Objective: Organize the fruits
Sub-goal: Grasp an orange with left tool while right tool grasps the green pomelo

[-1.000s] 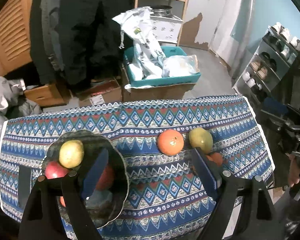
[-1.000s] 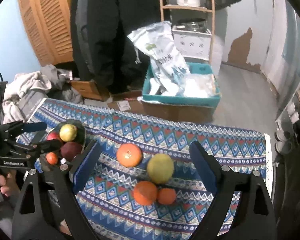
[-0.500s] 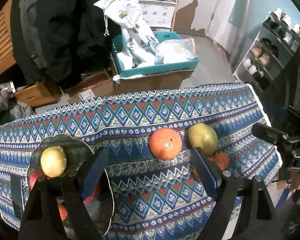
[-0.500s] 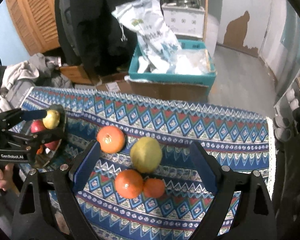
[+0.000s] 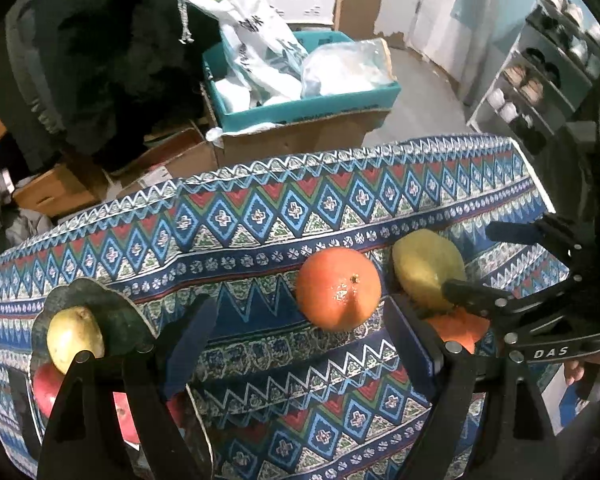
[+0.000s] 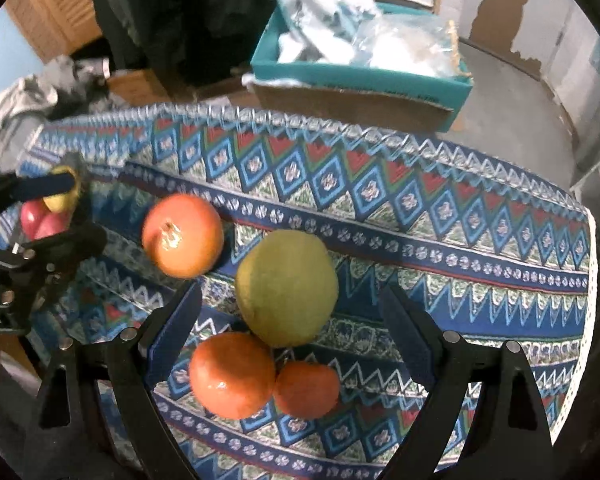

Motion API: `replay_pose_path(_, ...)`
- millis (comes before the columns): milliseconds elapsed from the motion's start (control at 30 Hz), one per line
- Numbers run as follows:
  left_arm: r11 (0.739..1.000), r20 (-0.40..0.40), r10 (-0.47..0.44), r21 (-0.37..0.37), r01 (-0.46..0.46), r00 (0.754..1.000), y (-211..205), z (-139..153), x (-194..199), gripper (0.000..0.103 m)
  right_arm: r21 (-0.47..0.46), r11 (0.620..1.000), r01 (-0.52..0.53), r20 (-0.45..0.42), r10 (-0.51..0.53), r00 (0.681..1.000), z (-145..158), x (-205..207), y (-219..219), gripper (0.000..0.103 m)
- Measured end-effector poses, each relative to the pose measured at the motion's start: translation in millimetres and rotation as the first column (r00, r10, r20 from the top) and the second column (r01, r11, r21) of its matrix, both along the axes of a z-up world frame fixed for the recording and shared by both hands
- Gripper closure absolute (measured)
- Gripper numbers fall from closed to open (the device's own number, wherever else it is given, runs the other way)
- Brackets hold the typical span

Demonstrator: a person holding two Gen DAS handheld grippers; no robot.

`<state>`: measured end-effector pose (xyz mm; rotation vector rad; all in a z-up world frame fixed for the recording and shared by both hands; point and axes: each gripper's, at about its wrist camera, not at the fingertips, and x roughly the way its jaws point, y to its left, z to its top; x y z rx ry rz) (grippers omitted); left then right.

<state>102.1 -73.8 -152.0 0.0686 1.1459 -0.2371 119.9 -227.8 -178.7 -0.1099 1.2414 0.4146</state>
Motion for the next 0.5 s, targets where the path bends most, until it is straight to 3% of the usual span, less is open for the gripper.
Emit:
replay_pose_path(233,0.999,-0.039,-0.029,0.031,0.03,0.999,-7,-20,5,0.016,-0.029,0.999,-0.02,-0.034,0.019,0.999,-23,7,9,0.013)
replay_pose_path(500,0.999,-0.078,-0.039,0.016,0.041,0.996,-8,-34,9,0.016,-0.039,0.999,-0.038,-0.067,0.035,0.997,-49,13,16,0.017)
